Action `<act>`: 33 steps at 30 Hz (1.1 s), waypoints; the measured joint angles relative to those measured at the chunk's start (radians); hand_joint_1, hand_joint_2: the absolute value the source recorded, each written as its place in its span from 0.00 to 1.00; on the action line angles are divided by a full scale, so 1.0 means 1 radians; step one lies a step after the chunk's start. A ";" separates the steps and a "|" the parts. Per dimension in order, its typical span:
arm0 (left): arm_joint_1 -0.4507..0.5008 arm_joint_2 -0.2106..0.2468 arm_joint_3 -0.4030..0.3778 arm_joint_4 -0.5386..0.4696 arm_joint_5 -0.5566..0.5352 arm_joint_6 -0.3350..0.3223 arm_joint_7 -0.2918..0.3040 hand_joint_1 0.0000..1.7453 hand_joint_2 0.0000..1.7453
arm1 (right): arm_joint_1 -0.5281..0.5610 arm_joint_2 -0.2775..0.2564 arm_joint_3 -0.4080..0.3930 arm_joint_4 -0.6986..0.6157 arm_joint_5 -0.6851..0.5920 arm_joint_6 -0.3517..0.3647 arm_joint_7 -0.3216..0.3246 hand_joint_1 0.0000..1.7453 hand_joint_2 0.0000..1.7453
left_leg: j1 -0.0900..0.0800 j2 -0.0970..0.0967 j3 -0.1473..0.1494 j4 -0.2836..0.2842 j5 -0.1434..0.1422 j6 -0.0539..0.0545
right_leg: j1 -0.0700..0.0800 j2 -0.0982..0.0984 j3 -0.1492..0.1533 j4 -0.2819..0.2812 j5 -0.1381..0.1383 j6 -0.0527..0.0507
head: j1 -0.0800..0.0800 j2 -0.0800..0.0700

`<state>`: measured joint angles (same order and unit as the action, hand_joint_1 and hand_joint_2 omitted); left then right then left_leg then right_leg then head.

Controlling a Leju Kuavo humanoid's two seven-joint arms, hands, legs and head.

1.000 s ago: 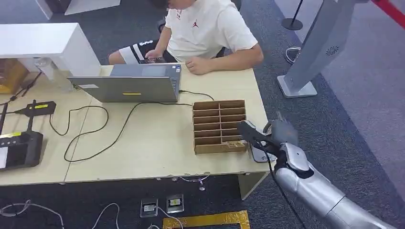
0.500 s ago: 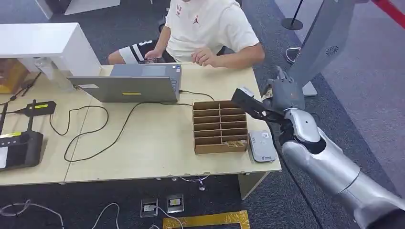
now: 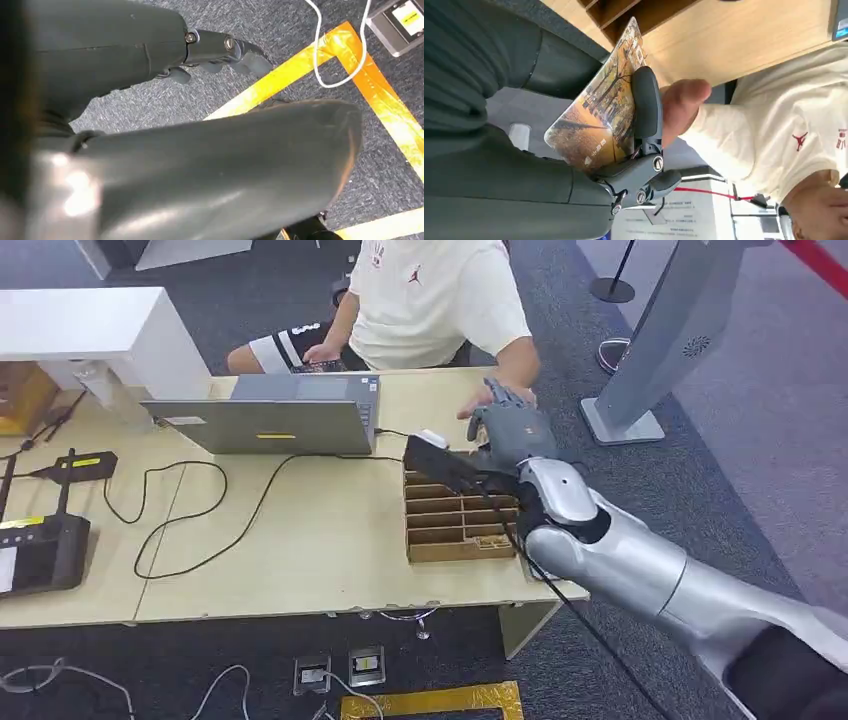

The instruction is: Pass the card to the sensor for recognition and then transmit it.

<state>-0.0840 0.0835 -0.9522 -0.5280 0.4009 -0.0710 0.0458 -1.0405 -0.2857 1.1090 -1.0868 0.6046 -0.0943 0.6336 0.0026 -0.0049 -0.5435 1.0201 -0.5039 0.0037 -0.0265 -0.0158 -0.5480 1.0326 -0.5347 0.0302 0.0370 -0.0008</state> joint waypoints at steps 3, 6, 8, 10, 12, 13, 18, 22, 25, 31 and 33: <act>0.000 0.000 0.000 0.000 -0.002 0.000 0.000 0.00 0.00 | -0.010 0.021 0.028 0.032 -0.002 -0.008 0.000 1.00 1.00 | 0.000 -0.001 0.000 0.000 0.000 0.000 | 0.000 0.000 0.000 0.000 0.000 0.000 | 0.000 0.000; 0.000 0.001 -0.002 0.000 -0.003 0.000 0.000 0.00 0.00 | -0.019 0.035 0.056 0.071 -0.002 -0.021 0.001 1.00 1.00 | 0.000 0.000 0.000 0.000 0.000 0.000 | 0.000 0.000 0.000 -0.001 0.000 0.000 | 0.000 0.000; 0.000 0.001 -0.004 0.000 -0.003 0.000 0.000 0.00 0.00 | -0.022 0.040 0.070 0.092 -0.001 -0.033 0.003 1.00 1.00 | 0.000 -0.001 0.000 0.000 0.000 0.000 | 0.000 0.000 0.000 -0.001 0.000 0.000 | 0.000 0.000; 0.000 0.001 -0.006 0.000 -0.003 0.000 -0.002 0.00 0.00 | -0.024 0.041 0.082 0.109 0.002 -0.042 0.004 1.00 1.00 | 0.000 -0.001 0.000 0.000 0.000 0.000 | 0.000 0.000 0.000 -0.001 0.000 0.000 | 0.000 0.000; -0.001 0.001 -0.007 0.001 -0.003 0.000 -0.003 0.00 0.00 | -0.025 0.041 0.093 0.122 0.003 -0.048 0.006 1.00 1.00 | 0.000 -0.001 0.000 0.000 0.000 0.000 | 0.000 0.000 0.000 -0.001 0.000 0.000 | 0.000 0.000; -0.001 0.001 -0.008 0.002 -0.003 0.000 -0.003 0.00 0.00 | -0.026 0.041 0.097 0.127 0.005 -0.053 0.006 0.38 1.00 | 0.000 0.000 0.000 0.000 0.000 0.000 | 0.000 0.000 0.000 -0.001 0.000 0.000 | 0.000 0.000; -0.002 0.000 -0.017 0.003 -0.009 0.000 -0.004 0.00 0.00 | -0.026 0.040 0.119 0.150 0.024 -0.096 0.009 0.00 1.00 | 0.000 0.000 0.001 0.000 0.000 0.000 | 0.000 0.000 0.000 -0.001 0.000 0.000 | 0.000 0.000; -0.002 -0.002 -0.018 0.005 -0.019 0.000 -0.004 0.00 0.00 | -0.026 0.040 0.123 0.167 0.036 -0.120 0.009 0.00 0.00 | 0.000 0.000 0.001 0.000 0.000 0.000 | 0.000 0.000 0.000 -0.001 0.000 0.000 | 0.000 0.000; -0.002 -0.003 -0.019 0.006 -0.025 0.000 -0.004 0.00 0.00 | -0.026 0.038 0.123 0.170 0.038 -0.137 0.009 0.00 0.00 | 0.000 0.001 0.001 0.000 0.000 0.000 | 0.000 0.001 0.000 -0.001 0.000 0.000 | 0.000 0.000; -0.002 -0.003 -0.018 0.006 -0.061 0.000 -0.005 0.00 0.00 | -0.022 0.030 0.112 0.162 0.000 -0.282 0.002 0.00 1.00 | 0.000 0.001 0.001 0.000 0.000 0.000 | 0.000 0.001 0.000 -0.001 0.000 0.000 | 0.000 0.000; 0.000 -0.003 -0.014 0.006 -0.074 0.000 -0.014 0.00 0.00 | -0.012 0.022 0.093 0.135 -0.032 -0.348 -0.010 0.00 1.00 | 0.000 0.001 0.001 0.000 0.000 0.000 | 0.000 0.001 0.000 -0.001 0.000 0.000 | 0.000 0.000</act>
<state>-0.0838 0.0805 -0.9663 -0.5219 0.3270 -0.0710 0.0317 -1.0524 -0.2640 1.2024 -0.9515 0.5721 -0.4427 0.6237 0.0027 -0.0040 -0.5425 1.0205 -0.5038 0.0035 -0.0264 -0.0152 -0.5481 1.0318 -0.5344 0.0297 0.0366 -0.0008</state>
